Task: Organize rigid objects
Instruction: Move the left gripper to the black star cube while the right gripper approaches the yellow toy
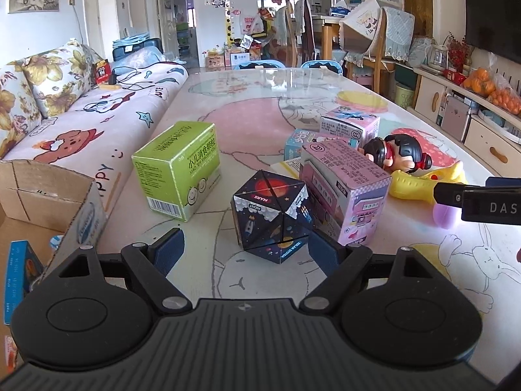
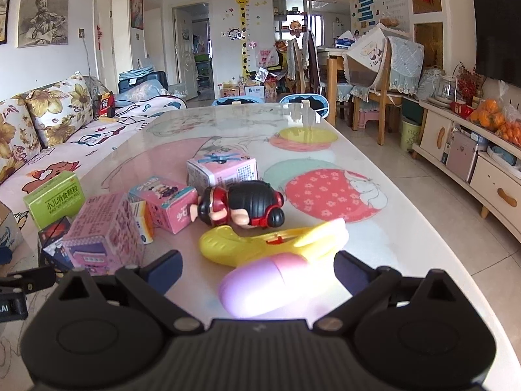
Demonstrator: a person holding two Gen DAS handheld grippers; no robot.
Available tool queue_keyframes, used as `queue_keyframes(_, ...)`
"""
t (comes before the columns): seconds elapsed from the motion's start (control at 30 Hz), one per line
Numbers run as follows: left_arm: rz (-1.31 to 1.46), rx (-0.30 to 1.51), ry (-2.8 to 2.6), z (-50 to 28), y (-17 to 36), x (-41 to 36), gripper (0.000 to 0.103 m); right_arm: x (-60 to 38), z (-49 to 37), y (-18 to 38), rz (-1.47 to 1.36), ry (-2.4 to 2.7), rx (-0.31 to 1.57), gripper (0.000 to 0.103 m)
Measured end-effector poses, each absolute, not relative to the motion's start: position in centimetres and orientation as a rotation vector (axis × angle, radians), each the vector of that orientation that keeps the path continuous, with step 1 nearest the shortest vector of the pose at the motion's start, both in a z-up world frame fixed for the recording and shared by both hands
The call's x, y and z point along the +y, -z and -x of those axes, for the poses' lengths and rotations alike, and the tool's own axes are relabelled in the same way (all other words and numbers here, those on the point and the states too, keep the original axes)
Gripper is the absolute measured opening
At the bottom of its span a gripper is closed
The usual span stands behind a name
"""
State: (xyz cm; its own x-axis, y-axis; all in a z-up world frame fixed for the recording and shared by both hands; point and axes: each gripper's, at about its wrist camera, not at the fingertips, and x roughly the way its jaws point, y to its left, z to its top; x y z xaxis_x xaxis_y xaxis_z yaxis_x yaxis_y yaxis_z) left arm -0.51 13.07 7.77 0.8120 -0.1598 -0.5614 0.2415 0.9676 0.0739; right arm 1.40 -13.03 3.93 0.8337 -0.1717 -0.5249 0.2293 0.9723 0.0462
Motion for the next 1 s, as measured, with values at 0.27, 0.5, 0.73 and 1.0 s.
queue_keyframes(0.27, -0.158, 0.571, 0.227, -0.1, -7.6, 12.1, 0.103, -13.4, -2.4, -3.1, -0.086, 0.215, 0.582, 0.1)
queue_keyframes(0.5, -0.132, 0.561, 0.228, -0.7, -7.5, 12.0, 0.103, -14.7, -3.3, -2.7, -0.154, 0.22, 0.597, 0.1)
queue_keyframes(0.73, -0.113, 0.569, 0.233, -0.8, -7.4, 11.9, 0.103, -14.9, -3.9, -2.2, -0.186, 0.216, 0.615, 0.1)
queue_keyframes(1.0, -0.097, 0.575, 0.243, -1.0, -7.7, 11.9, 0.095, -14.4, -4.4, -1.8, -0.102, 0.261, 0.623, 0.09)
